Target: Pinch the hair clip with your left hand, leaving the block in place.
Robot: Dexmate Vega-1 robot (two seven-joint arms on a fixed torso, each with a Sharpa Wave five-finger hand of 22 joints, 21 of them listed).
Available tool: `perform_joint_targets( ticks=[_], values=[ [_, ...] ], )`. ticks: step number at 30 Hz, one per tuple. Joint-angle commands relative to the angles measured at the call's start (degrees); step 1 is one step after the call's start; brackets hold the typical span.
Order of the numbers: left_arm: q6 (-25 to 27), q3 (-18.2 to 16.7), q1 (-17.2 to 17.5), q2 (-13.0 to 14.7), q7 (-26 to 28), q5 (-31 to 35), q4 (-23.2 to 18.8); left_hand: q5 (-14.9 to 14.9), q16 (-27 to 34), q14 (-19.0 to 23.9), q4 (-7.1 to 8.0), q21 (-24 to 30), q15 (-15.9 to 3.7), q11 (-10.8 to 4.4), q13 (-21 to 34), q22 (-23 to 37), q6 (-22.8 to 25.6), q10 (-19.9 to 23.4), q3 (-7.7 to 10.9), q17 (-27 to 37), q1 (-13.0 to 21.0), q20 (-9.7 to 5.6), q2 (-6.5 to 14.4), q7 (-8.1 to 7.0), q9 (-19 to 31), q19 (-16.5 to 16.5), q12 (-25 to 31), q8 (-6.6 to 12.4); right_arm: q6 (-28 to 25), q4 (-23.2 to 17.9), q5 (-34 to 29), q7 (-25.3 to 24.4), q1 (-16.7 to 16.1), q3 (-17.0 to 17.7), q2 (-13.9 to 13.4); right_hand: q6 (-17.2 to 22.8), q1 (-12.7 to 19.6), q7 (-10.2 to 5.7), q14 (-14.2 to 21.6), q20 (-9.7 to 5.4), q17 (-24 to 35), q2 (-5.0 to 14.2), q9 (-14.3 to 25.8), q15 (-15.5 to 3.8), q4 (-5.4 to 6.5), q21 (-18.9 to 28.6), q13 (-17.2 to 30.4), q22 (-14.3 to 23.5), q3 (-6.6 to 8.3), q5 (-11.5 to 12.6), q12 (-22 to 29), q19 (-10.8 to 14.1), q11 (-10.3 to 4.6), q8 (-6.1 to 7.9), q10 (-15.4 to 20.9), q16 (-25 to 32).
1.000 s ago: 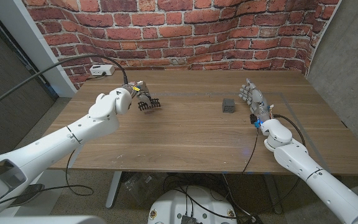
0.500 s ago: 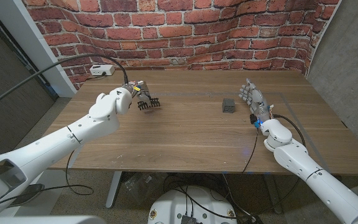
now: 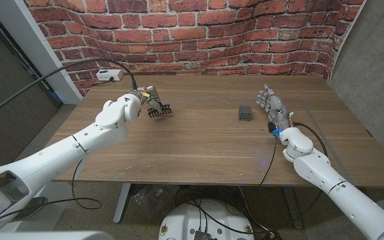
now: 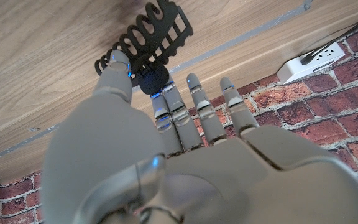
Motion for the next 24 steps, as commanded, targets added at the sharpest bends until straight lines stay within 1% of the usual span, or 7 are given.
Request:
perform_joint_targets(
  ticks=[1, 4, 8, 12, 16, 21, 24],
  values=[
    [0.04, 0.46, -0.91, -0.30, -0.34, -1.09, 0.96, -0.43, -0.11, 0.04, 5.10, -0.15, -6.56, -4.14, 0.08, 0.14, 1.65, 3.74, 4.24, 0.07, 3.18, -0.30, 3.07, 0.14, 0.25, 0.27, -0.29, -0.43, 0.16, -0.18, 0.04, -0.35, -0.46, 0.23, 0.01, 0.41, 0.38, -0.01, 0.59, 0.05, 0.20, 0.18, 0.13, -0.03, -0.25, -0.06, 0.16, 0.07, 0.15, -0.33, 0.08, 0.61, -0.19, -0.18, 0.60, -0.15],
    [0.06, 0.84, -1.25, -0.26, -0.62, -0.93, 1.06, -0.46, -0.25, -0.29, 5.17, -0.20, -6.62, -4.11, 0.08, 0.14, 1.58, 3.33, 4.06, 0.05, 2.87, -0.17, 2.67, 0.06, 0.27, 0.18, -0.46, -0.53, 0.09, -0.22, 0.05, -0.38, -0.51, 0.26, -0.03, 0.43, 0.39, 0.01, 0.60, 0.05, 0.20, 0.18, 0.13, -0.02, -0.27, -0.11, 0.16, 0.07, 0.15, -0.33, 0.08, 0.63, -0.22, -0.18, 0.61, -0.15],
    [0.13, 1.06, -1.35, -0.23, -0.51, -0.78, 1.08, -0.50, -0.36, -0.82, 5.50, -0.27, -6.57, -4.16, 0.09, 0.16, 0.42, 2.36, 3.63, 0.08, 1.99, 0.10, 1.95, -0.25, 0.31, 0.08, -0.77, -1.13, -0.03, -0.27, 0.02, -0.40, -0.54, 0.25, -0.10, 0.42, 0.41, 0.01, 0.61, 0.04, 0.20, 0.22, 0.13, -0.04, -0.27, -0.15, 0.16, 0.07, 0.17, -0.32, 0.07, 0.64, -0.21, -0.18, 0.59, -0.15],
    [0.54, 1.26, -1.36, -0.19, -0.47, -0.42, 0.93, -0.50, -0.42, -1.26, 5.75, -0.29, -6.75, -4.18, 0.11, 0.17, -0.85, 1.24, 3.12, 0.09, 1.04, 0.08, 0.94, -0.83, 0.30, 0.04, -0.98, -1.69, 0.02, -0.31, 0.08, -0.38, -0.62, 0.29, -0.09, 0.40, 0.45, -0.03, 0.63, 0.09, 0.19, 0.22, 0.13, -0.09, -0.30, -0.19, 0.16, 0.08, 0.18, -0.31, 0.06, 0.65, -0.14, -0.19, 0.58, -0.15],
    [0.76, 1.48, -1.43, -0.06, -0.69, -0.10, 0.80, -0.46, -0.40, -1.67, 6.10, -0.38, -6.90, -4.21, 0.14, 0.18, -2.38, 0.07, 2.62, 0.13, -0.03, 0.26, 0.02, -0.67, 0.28, -0.21, -1.06, -2.25, 0.13, -0.32, 0.10, -0.42, -0.67, 0.32, -0.03, 0.41, 0.50, 0.00, 0.63, 0.08, 0.18, 0.22, 0.13, -0.11, -0.34, -0.22, 0.16, 0.08, 0.19, -0.31, 0.07, 0.68, -0.11, -0.19, 0.61, -0.16],
    [0.94, 1.80, -1.64, 0.10, -1.38, 0.26, 0.73, -0.42, -0.50, -2.40, 6.37, -0.46, -6.95, -4.20, 0.16, 0.19, -3.62, -1.40, 2.17, 0.15, -0.92, 0.43, -0.78, -0.96, 0.30, -0.47, -1.21, -2.54, 0.24, -0.22, 0.10, -0.36, -0.68, 0.28, 0.05, 0.39, 0.59, -0.01, 0.63, 0.13, 0.16, 0.21, 0.13, -0.08, -0.40, -0.31, 0.16, 0.08, 0.21, -0.29, 0.06, 0.68, -0.14, -0.20, 0.59, -0.17],
    [1.06, 1.98, -1.77, 0.19, -1.85, 0.52, 0.68, -0.41, -0.62, -3.19, 6.58, -0.57, -6.91, -4.22, 0.18, 0.20, -4.35, -2.02, 1.83, 0.17, -1.56, 0.69, -1.29, -0.82, 0.32, -0.89, -1.16, -2.62, 0.26, -0.17, 0.09, -0.36, -0.68, 0.24, 0.09, 0.39, 0.65, -0.03, 0.63, 0.12, 0.15, 0.21, 0.13, -0.06, -0.44, -0.35, 0.16, 0.08, 0.22, -0.29, 0.06, 0.70, -0.16, -0.20, 0.60, -0.18]
  ],
)
